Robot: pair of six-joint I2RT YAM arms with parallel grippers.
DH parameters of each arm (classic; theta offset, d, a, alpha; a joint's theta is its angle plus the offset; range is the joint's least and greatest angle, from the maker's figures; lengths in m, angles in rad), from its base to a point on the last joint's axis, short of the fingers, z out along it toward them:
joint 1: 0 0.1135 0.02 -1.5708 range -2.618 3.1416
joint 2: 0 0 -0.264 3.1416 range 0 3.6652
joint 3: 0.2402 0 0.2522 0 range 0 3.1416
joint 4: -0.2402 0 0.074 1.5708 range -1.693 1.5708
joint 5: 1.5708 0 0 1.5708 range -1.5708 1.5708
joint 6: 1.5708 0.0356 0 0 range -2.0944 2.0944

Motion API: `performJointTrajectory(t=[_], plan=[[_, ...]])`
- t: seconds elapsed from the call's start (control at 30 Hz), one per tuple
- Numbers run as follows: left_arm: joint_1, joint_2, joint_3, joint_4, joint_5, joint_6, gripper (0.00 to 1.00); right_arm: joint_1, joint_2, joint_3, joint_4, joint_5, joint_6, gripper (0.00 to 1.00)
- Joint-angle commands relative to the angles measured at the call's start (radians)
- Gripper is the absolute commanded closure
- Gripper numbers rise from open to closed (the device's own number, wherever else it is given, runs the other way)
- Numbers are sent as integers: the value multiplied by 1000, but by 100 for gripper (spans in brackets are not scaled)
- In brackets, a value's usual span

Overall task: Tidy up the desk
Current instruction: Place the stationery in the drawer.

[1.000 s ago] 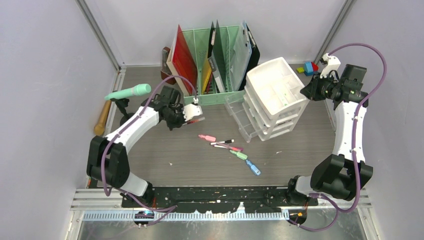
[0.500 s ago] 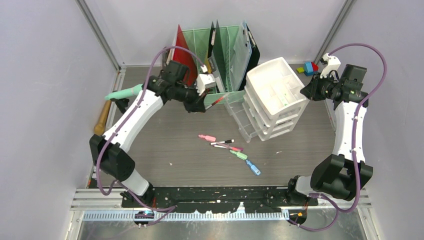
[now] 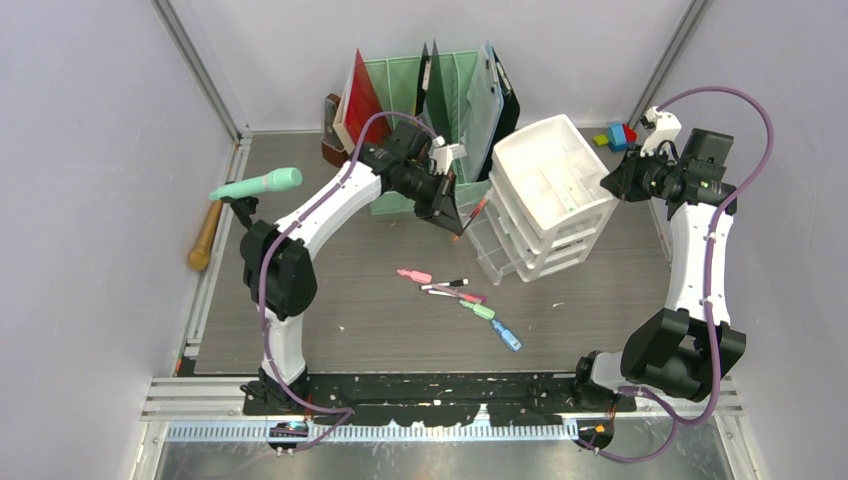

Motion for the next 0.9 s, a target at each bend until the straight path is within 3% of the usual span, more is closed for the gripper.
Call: performJointTrajectory(t=[0.0, 0.53, 0.87], plan=[[4, -1, -17, 188, 95, -365, 100, 6, 74, -66, -80, 116, 42, 99], [0, 5, -130, 376, 16, -649, 100, 5, 85, -63, -83, 122, 45, 99], [-11, 51, -109, 462, -44, -783, 91, 5, 77, -66, -84, 118, 44, 99]])
